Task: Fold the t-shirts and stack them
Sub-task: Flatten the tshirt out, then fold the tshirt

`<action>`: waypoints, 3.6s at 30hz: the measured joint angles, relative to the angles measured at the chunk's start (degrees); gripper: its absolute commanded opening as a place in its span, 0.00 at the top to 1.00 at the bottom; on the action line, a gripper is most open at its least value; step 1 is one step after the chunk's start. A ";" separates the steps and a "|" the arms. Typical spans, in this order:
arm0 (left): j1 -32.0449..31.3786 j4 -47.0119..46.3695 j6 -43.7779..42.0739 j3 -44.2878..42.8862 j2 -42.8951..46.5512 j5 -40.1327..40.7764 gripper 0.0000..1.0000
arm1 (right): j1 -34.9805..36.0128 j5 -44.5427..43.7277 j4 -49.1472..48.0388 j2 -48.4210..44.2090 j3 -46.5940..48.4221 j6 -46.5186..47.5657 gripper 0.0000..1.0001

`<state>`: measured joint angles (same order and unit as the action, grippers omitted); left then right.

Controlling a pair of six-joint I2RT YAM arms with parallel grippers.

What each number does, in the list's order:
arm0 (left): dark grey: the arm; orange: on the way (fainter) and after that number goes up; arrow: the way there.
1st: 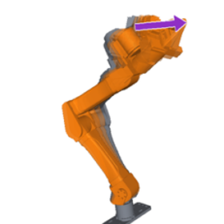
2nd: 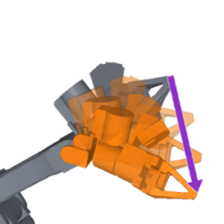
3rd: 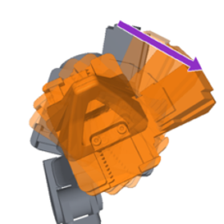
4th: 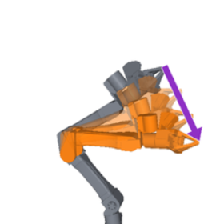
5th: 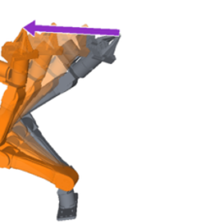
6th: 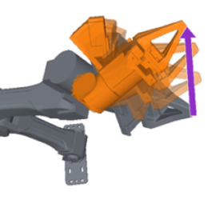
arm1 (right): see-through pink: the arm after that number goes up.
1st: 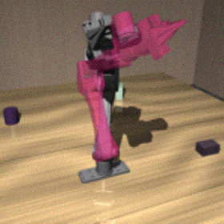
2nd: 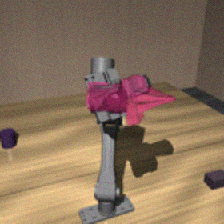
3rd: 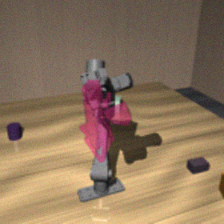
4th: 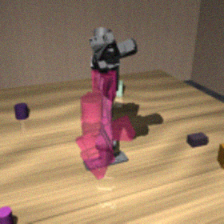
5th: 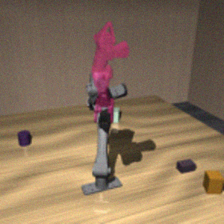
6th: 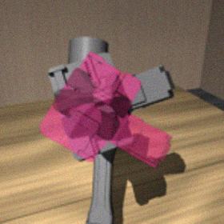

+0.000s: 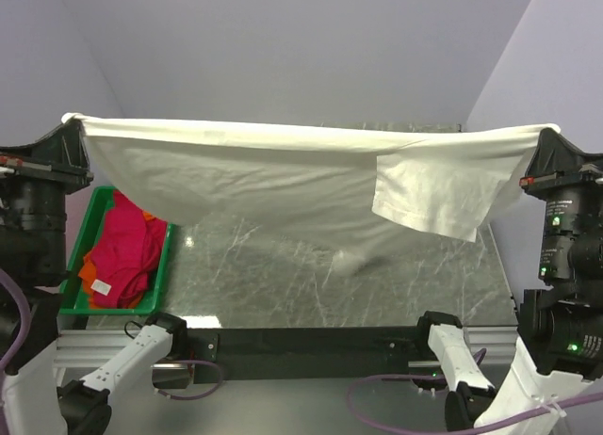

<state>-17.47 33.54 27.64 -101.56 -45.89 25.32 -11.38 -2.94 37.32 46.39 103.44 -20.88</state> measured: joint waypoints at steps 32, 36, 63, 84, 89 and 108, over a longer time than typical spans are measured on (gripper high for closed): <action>5.40 -24.83 -5.55 22.62 -41.38 1.29 0.99 | 1.66 10.78 -19.34 38.64 -19.58 0.07 1.00; 5.46 -26.99 -5.70 22.62 -41.62 0.61 0.99 | 1.66 11.30 -22.73 39.21 -19.61 -0.42 1.00; 10.60 -27.96 -3.10 0.39 -73.68 -8.81 0.99 | 1.66 15.21 -27.96 67.93 -2.40 -3.58 1.00; 12.15 -33.92 -0.61 24.98 -33.07 -16.85 0.99 | 1.75 16.37 -31.95 33.29 -21.90 -3.17 1.00; 12.15 -31.87 -1.05 28.81 -11.15 -17.14 0.99 | 1.75 15.32 -26.36 12.13 -23.26 -1.29 1.00; 12.17 -16.52 -2.05 19.34 12.33 -18.21 0.99 | 7.41 5.79 -8.59 -11.93 -14.58 7.21 1.00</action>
<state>-5.30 17.02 25.58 -82.21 -33.56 7.11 -3.97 2.85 28.73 34.46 88.86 -13.67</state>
